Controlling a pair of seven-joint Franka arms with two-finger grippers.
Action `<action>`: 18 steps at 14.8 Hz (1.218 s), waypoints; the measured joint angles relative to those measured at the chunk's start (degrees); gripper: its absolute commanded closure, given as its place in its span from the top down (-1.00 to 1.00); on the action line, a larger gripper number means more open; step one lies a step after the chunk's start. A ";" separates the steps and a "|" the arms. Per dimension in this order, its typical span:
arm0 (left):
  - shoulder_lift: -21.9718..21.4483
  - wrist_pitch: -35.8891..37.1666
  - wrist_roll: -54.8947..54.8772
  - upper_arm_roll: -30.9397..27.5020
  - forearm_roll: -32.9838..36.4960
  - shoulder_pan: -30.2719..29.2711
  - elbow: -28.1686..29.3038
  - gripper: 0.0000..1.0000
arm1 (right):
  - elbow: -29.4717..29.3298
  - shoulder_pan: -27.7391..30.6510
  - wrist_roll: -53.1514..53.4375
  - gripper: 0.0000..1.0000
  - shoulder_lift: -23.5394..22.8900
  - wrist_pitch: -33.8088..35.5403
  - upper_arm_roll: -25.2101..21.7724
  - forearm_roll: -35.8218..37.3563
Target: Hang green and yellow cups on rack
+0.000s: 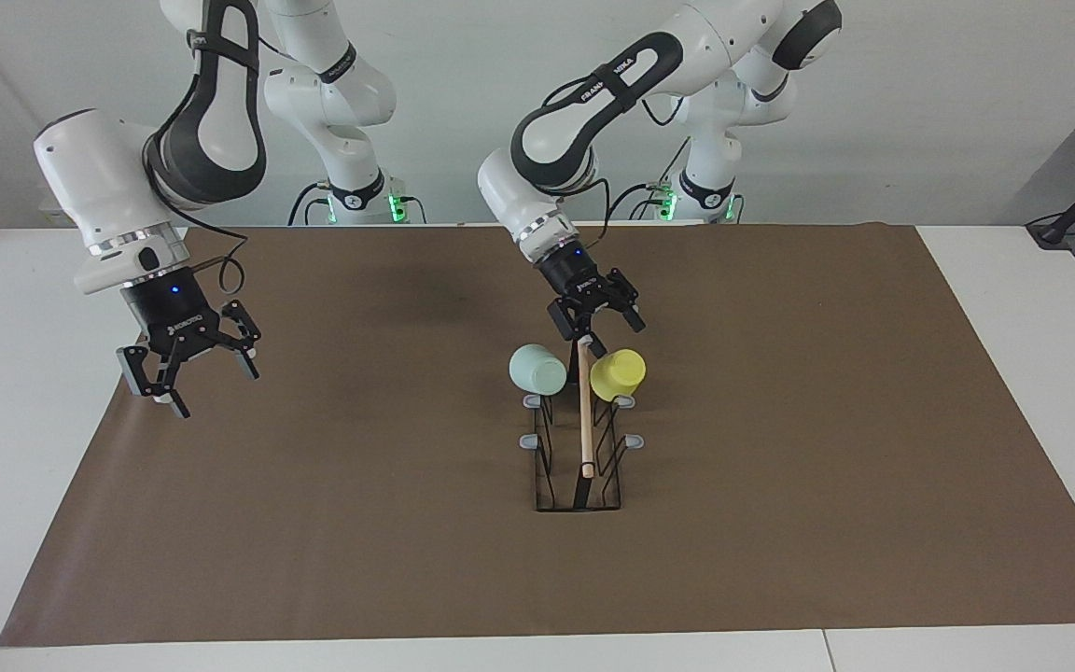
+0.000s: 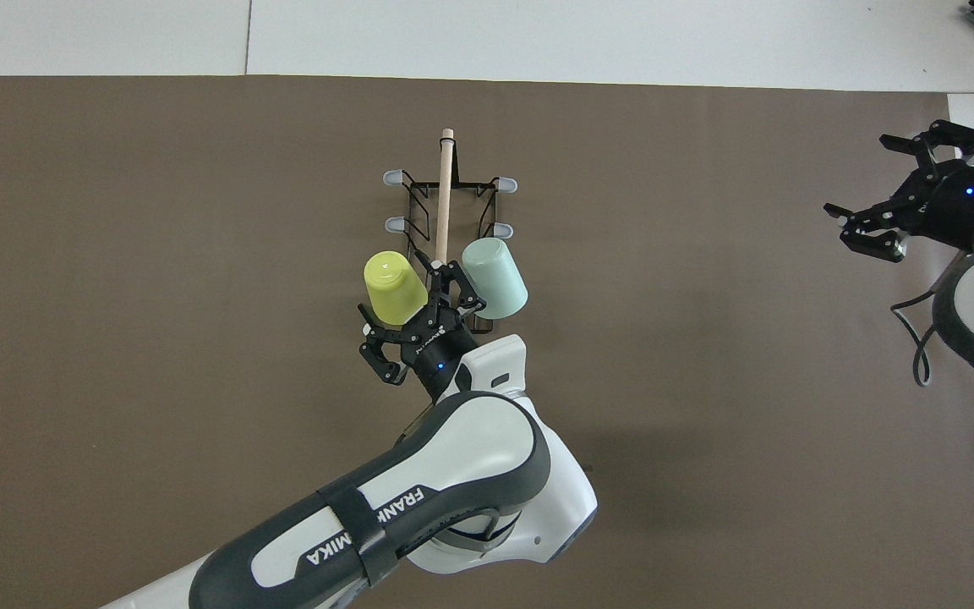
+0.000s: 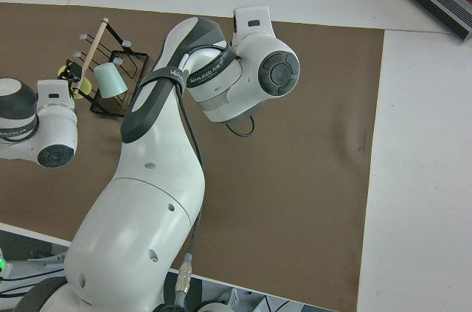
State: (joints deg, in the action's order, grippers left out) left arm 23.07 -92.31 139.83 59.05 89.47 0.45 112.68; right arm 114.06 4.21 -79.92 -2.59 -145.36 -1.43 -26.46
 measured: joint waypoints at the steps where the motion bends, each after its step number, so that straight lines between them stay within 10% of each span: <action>1: -0.08 0.00 -1.34 0.78 -1.52 0.02 -0.84 1.00 | -0.20 -0.06 5.51 1.00 0.30 0.68 0.02 6.47; 7: -0.62 0.01 -15.99 0.92 -12.22 -0.21 -5.61 1.00 | -3.51 -3.63 37.40 1.00 2.11 13.25 1.37 33.50; 18: -9.52 -10.36 -54.71 -11.26 -43.01 -0.71 -8.83 1.00 | -22.19 -7.51 76.70 1.00 2.33 52.90 1.49 32.42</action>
State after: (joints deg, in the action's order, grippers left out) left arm 13.55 -102.67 85.12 47.79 46.45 -0.25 103.85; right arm 91.87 -3.30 -3.22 -0.26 -92.45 0.06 5.96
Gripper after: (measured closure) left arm 0.000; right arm 0.000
